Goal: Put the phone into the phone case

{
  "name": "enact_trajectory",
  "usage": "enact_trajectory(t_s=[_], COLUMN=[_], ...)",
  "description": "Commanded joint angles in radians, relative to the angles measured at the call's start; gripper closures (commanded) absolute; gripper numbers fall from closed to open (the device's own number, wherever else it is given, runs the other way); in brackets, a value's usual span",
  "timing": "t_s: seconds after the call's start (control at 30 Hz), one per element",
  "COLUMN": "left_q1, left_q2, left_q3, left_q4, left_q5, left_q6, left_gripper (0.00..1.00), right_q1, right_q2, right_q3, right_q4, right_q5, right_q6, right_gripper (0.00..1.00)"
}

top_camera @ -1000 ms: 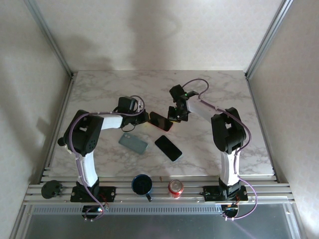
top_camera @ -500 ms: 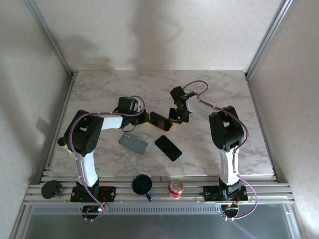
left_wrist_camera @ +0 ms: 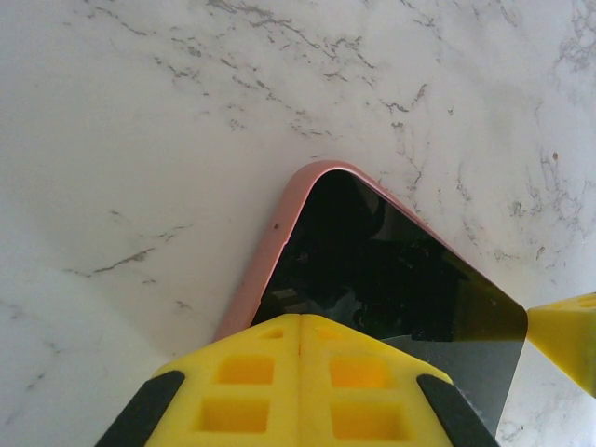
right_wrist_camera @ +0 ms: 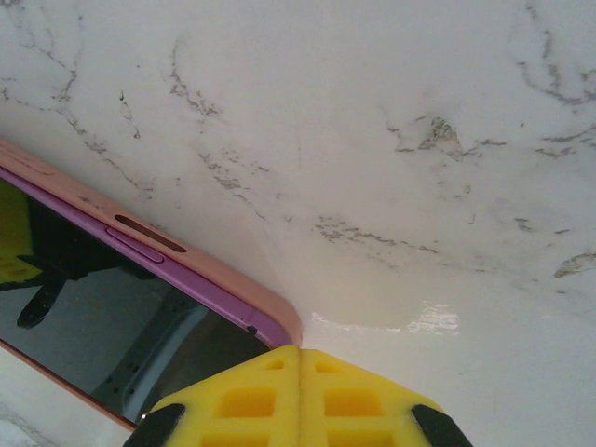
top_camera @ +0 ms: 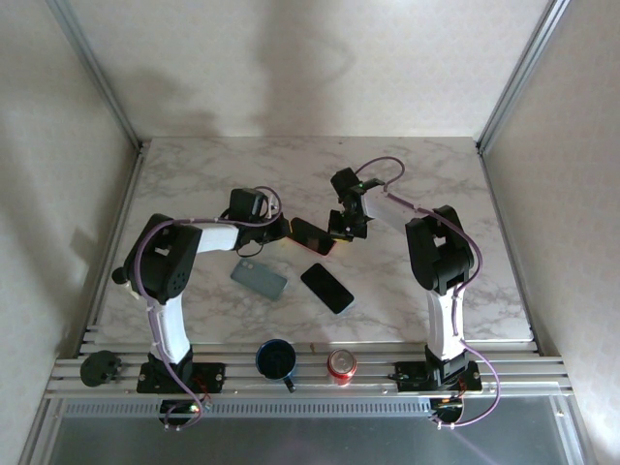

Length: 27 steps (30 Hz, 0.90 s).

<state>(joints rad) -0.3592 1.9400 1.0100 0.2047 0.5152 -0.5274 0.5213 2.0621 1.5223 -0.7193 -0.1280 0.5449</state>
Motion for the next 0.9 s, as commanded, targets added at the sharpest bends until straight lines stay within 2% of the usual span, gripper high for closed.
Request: enact_trajectory(t_s=[0.0, 0.87], left_q1=[-0.011, -0.013], left_q2=[0.000, -0.003], left_q3=[-0.022, -0.022], left_q4=[-0.005, -0.003], left_q5=[-0.012, -0.010], left_q6=[-0.014, -0.014], left_gripper=[0.97, 0.97], right_q1=[-0.003, -0.004], right_q2=[-0.005, -0.017], right_q3=[0.024, 0.035], right_q4=[-0.011, -0.013], right_q5=[-0.006, -0.010], right_q6=[-0.004, -0.002], right_gripper=[1.00, 1.00])
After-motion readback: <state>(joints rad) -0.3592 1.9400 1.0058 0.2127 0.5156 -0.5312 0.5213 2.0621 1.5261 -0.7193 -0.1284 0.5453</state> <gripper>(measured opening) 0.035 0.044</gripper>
